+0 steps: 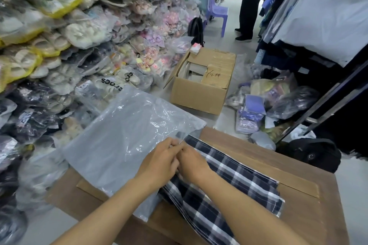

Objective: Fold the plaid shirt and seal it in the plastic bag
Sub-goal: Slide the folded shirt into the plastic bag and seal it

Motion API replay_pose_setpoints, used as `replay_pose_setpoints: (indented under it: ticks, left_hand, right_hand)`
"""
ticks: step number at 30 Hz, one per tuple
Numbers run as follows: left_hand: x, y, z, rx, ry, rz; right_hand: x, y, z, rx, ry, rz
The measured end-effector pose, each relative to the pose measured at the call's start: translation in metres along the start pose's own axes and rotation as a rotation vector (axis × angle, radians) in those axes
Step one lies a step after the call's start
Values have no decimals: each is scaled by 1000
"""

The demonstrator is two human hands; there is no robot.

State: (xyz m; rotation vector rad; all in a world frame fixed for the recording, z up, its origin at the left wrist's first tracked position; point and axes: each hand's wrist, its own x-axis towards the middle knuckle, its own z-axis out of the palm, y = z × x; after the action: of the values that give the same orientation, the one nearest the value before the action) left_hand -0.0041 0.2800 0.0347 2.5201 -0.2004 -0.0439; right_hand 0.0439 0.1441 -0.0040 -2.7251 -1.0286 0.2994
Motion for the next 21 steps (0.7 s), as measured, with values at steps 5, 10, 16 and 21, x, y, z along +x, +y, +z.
replay_pose_setpoints:
  ticks: [5, 10, 16, 21]
  left_hand:
    - [5, 10, 15, 221, -120, -105]
    - [4, 11, 41, 349, -243, -114]
    - [3, 9, 48, 353, -187, -124]
    - [7, 13, 50, 316, -158, -169]
  right_hand:
    - [-46, 33, -7, 147, 209, 85]
    - [-114, 78, -19, 116, 286, 621]
    - [-188, 90, -13, 520, 365, 1329]
    - [-205, 79, -2, 993, 406, 1445]
